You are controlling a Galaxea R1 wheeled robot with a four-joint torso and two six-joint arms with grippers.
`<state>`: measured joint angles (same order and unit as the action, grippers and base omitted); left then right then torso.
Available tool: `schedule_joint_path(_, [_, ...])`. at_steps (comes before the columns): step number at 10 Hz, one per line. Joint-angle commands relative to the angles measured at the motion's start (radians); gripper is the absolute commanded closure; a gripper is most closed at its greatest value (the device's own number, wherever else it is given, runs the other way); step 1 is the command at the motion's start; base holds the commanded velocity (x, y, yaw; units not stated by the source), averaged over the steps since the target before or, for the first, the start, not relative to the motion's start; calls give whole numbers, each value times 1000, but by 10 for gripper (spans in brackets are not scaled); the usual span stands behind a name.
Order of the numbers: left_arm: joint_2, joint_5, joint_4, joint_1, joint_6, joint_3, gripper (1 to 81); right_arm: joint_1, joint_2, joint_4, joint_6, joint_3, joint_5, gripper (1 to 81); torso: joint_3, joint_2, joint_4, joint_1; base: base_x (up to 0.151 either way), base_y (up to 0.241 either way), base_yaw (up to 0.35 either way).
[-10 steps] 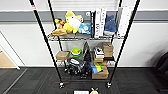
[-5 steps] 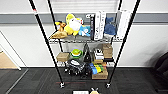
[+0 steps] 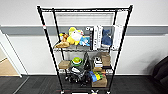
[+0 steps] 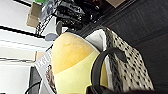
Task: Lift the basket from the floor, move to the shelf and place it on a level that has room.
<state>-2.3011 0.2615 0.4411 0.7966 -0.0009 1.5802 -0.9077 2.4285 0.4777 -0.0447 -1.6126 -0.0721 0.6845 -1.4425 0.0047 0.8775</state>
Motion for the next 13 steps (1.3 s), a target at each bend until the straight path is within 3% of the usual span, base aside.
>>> schedule_joint_path(1, [60, -11, 31, -107, 2, -124, 811, 94, -99, 18, 3, 184, -41, 811, -95, 96, 0, -62, 0, 0, 0])
schedule_joint_path(4, [74, -21, 30, -98, 10, -170, 811, 80, -116, 10, 5, 234, -54, 811, -169, 195, 0, -128, 0, 0, 0])
schedule_joint_path(5, [77, -21, 27, -98, 15, -186, 811, 83, -115, 10, 5, 244, -54, 811, -121, 229, 0, -151, 0, 0, 0])
schedule_joint_path(10, [107, -44, 22, -98, 15, -261, 811, 89, -124, 7, 5, 309, -67, 811, -140, 377, 0, -248, 0, 0, 0])
schedule_joint_path(11, [106, -44, 21, -96, 16, -264, 811, 91, -128, 7, 5, 320, -67, 811, -179, 410, 0, -269, 0, 0, 0])
schedule_joint_path(13, [101, -44, 19, -101, 16, -266, 811, 94, -142, 7, 5, 336, -67, 811, -214, 478, 0, -313, 0, 0, 0])
